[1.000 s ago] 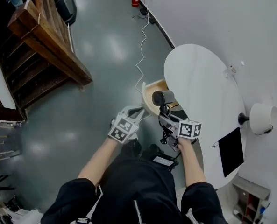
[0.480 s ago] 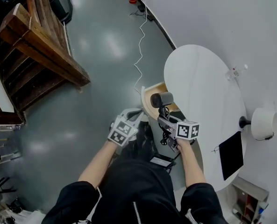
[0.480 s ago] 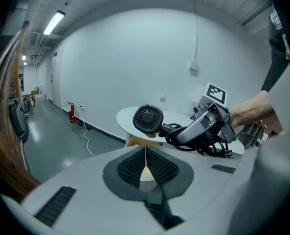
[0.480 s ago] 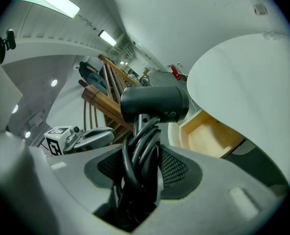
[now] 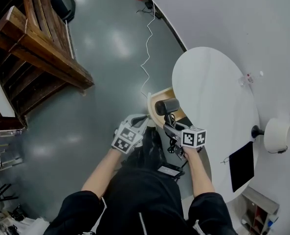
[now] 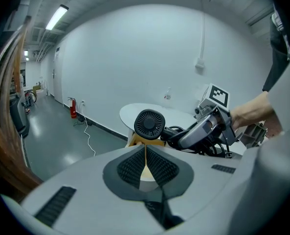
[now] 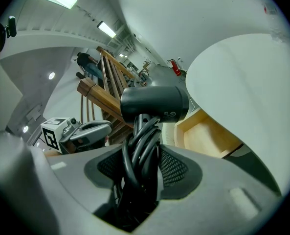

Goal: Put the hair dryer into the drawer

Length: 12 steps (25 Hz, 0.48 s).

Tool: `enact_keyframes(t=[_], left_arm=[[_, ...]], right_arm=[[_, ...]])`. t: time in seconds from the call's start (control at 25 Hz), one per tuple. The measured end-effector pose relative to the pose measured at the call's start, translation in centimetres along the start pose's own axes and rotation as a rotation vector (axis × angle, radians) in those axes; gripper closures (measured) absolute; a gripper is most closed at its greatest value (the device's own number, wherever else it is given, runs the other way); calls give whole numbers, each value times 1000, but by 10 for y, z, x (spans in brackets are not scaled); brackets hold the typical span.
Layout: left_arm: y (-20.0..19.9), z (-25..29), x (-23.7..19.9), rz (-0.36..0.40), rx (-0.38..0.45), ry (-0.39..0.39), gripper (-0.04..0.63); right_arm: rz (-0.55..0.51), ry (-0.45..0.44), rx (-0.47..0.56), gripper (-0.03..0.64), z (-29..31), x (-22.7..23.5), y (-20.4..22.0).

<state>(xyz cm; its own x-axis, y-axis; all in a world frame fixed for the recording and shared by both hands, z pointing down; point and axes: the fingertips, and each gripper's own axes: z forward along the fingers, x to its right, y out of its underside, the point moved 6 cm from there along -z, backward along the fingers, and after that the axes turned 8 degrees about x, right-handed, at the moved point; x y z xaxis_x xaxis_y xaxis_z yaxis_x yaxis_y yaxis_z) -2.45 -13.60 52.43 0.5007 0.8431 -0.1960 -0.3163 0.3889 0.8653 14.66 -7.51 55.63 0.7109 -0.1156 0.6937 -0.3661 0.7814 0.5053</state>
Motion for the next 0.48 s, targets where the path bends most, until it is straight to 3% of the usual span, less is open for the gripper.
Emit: enact_keyframes(t=[0.28, 0.48], left_arm=[[6, 3, -4, -15, -20, -5, 577], [10, 3, -8, -25, -33, -10, 577]], right_arm=[[-42, 31, -35, 419, 10, 8, 0], [-134, 89, -59, 419, 18, 14, -1]])
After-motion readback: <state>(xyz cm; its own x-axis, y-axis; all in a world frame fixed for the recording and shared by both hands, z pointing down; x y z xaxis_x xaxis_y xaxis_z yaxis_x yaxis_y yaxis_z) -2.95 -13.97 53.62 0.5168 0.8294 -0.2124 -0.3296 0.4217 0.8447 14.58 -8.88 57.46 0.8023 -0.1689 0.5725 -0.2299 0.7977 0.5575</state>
